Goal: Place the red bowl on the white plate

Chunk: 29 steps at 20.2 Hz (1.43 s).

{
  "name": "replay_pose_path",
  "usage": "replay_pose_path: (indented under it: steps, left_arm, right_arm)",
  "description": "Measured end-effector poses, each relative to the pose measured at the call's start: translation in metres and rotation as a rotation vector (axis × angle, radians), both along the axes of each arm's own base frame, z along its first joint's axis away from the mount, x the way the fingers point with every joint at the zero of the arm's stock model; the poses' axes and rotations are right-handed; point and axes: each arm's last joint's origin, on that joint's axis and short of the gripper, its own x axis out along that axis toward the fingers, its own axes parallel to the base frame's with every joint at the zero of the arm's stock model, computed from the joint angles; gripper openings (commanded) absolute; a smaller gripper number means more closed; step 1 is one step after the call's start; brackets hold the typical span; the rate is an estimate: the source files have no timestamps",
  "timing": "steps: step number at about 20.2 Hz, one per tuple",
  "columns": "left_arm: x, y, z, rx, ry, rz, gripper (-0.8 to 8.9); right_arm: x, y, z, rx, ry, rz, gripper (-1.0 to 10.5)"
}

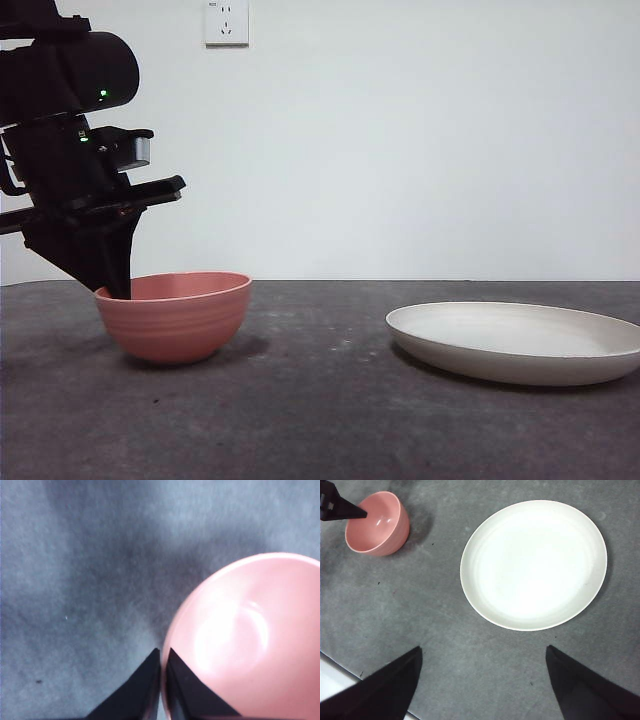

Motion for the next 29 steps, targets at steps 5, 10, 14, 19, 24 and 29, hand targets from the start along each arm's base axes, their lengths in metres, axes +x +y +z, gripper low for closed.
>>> replay_pose_path:
  steps: [5, 10, 14, 19, 24, 29]
  left_arm:
    - [0.006, -0.014, 0.025, -0.039, -0.028, 0.007, 0.15]
    - [0.006, -0.057, 0.081, -0.118, -0.138, -0.089, 0.15]
    - [-0.006, -0.09, 0.094, -0.188, -0.192, -0.156, 0.16]
    - [-0.001, -0.133, 0.075, -0.197, -0.137, -0.207, 0.16]
    - [0.01, -0.185, 0.043, -0.173, -0.074, -0.279, 0.16]
    - [0.021, -0.216, 0.021, -0.162, -0.048, -0.307, 0.16]
  right_arm:
    - [0.0, 0.0, 0.0, 0.0, 0.0, 0.0, 4.0]
    - [0.0, 0.0, 0.0, -0.002, 0.0, -0.007, 4.0]
    - [0.0, 0.0, 0.002, 0.01, -0.018, -0.022, 4.0]
    - [-0.002, 0.0, 0.014, 0.017, -0.054, -0.029, 4.0]
    - [-0.005, -0.001, 0.028, 0.026, -0.09, -0.033, 4.0]
    - [-0.007, -0.001, 0.028, 0.024, -0.073, -0.034, 4.0]
